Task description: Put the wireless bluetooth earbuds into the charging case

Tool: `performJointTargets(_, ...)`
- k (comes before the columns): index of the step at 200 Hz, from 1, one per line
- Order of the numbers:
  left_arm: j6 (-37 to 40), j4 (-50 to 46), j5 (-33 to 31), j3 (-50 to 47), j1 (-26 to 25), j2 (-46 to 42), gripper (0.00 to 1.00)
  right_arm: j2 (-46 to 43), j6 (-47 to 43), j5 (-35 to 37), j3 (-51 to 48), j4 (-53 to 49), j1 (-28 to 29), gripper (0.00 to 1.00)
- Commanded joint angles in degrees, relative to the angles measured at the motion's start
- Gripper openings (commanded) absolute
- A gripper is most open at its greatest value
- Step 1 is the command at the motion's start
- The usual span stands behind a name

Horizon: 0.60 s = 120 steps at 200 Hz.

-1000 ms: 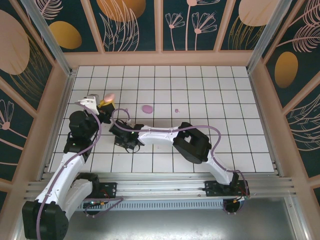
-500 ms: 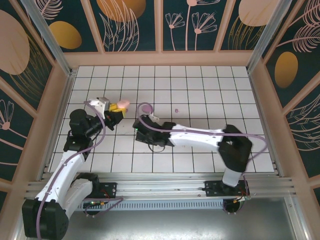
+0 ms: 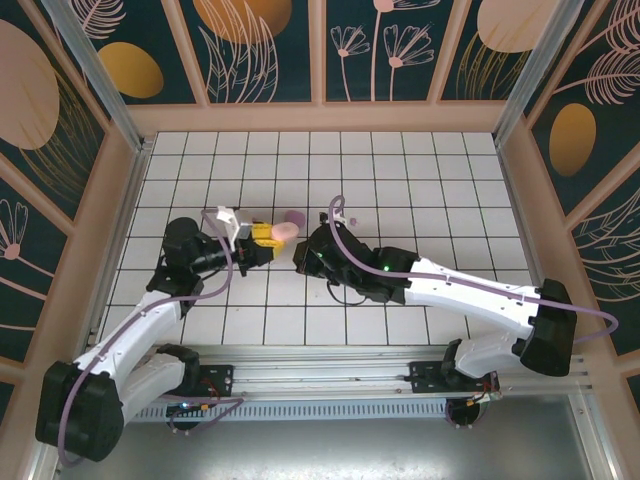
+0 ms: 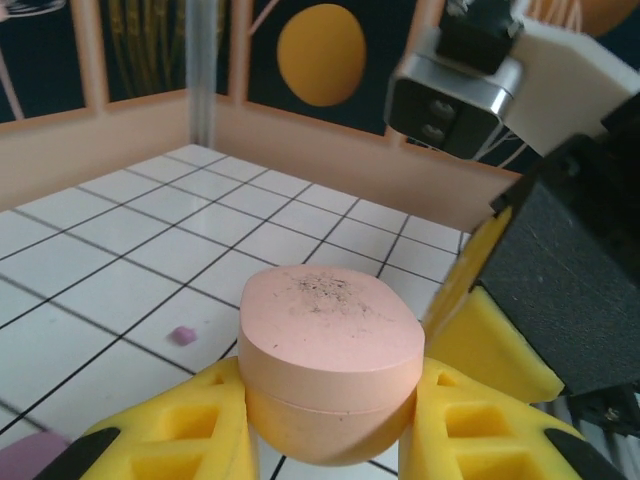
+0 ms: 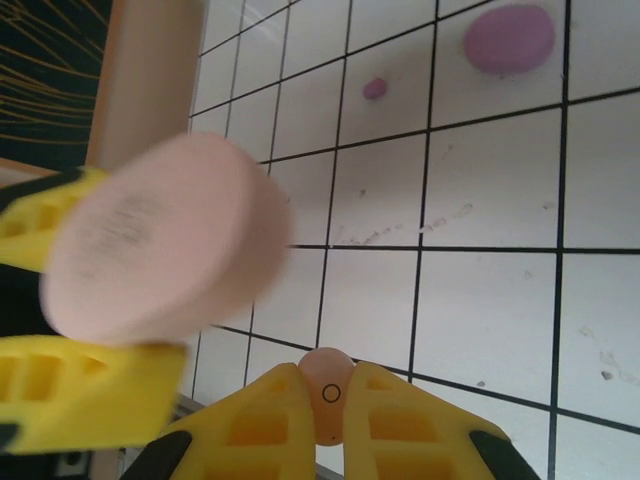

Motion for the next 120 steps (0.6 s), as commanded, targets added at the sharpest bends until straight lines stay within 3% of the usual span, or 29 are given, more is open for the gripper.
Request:
performJointTargets(1,-2.02,9.03,-0.78,-1.06,-2.68,1.79,0.00,-0.89,-3.86,-1.64,2.01,0.33,-1.12,0.10)
performJointTargets(51,-0.61,9.43,-2.76,-1.11,-5.53,3.53,0.00,-3.40,-3.86,-5.38,-0.62,3.41,-5.52,0.09)
performJointTargets(120,3.24,5.21,-6.48,0.02,-5.71,5.37,0.00,-3.27,-4.48,-7.93,1.52,0.16,-6.69,0.08)
